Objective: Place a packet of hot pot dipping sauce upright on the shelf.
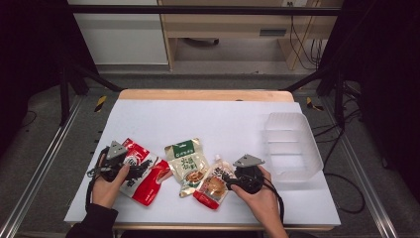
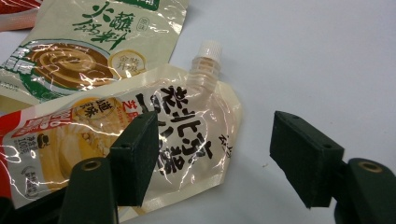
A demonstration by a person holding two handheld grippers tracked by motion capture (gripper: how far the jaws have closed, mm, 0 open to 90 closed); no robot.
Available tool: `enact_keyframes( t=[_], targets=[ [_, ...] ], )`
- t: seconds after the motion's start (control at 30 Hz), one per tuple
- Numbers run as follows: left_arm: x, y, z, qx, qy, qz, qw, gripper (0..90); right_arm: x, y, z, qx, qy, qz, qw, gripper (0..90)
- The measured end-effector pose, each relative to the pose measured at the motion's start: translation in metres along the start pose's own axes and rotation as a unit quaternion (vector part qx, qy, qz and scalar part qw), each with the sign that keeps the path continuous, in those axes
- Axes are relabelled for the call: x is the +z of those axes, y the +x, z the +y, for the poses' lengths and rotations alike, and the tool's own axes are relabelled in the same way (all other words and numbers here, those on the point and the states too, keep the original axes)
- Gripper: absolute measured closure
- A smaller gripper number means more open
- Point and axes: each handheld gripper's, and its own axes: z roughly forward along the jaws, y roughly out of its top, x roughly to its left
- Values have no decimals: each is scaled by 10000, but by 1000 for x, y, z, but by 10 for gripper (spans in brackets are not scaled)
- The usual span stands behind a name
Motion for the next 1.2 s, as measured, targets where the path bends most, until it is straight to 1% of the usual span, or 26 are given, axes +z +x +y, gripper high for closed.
enact_keyframes(
  t=[0.17,0.27,0.33,0.47,0.57,0.7,0.73,0.77,0.83,0.87,0.9,0.93,0.97,1.0,1.03,1.07,1.1,1.13,1.17,1.2],
  targets=[
    [0,-1,1,20,-10,-5,10000,73,0,-1,0,-39,9,36,10000,384],
    [0,-2,1,64,22,-18,10000,74,1,0,-1,-2,61,39,10000,406],
    [0,-2,1,80,42,-26,10000,75,2,0,-1,0,74,96,9999,427],
    [0,-3,1,111,50,-20,9999,79,3,0,-1,-18,69,114,9999,440],
    [0,-3,2,149,59,14,9999,79,4,0,0,20,81,121,9999,456],
    [0,-3,2,146,50,14,9999,79,10,-1,1,96,206,177,9996,464],
    [0,-3,2,159,54,12,9999,79,14,-2,1,231,221,256,9992,464],
    [0,-3,2,159,54,12,9999,79,15,-2,1,268,242,270,9990,462],
    [0,-3,2,158,60,12,9999,79,16,-2,1,238,261,240,9991,454],
    [0,-3,2,169,63,16,9998,79,17,-4,0,329,348,208,9986,444],
    [-1,-4,2,168,57,22,9998,79,18,-4,0,385,365,208,9984,442],
    [-1,-4,2,175,52,23,9998,79,19,-6,-1,373,398,193,9983,443],
    [-1,-4,2,175,52,23,9998,79,20,-6,-1,441,404,226,9980,447],
    [-1,-5,2,199,49,22,9998,79,20,-6,-1,441,404,226,9980,447],
    [-1,-6,3,239,53,33,9997,79,21,-6,-2,431,445,230,9978,469],
    [-1,-6,3,239,53,33,9997,80,21,-6,-2,431,445,230,9978,469],
    [-1,-6,3,255,59,26,9997,80,22,-5,-3,432,452,241,9978,485],
    [-1,-7,3,270,67,35,9996,81,21,-3,-3,438,462,262,9976,520],
    [-1,-7,3,270,67,35,9996,81,22,-3,-4,382,438,270,9979,526],
    [-1,-8,4,291,67,27,9995,82,22,-3,-4,315,430,228,9983,549]
  ],
)
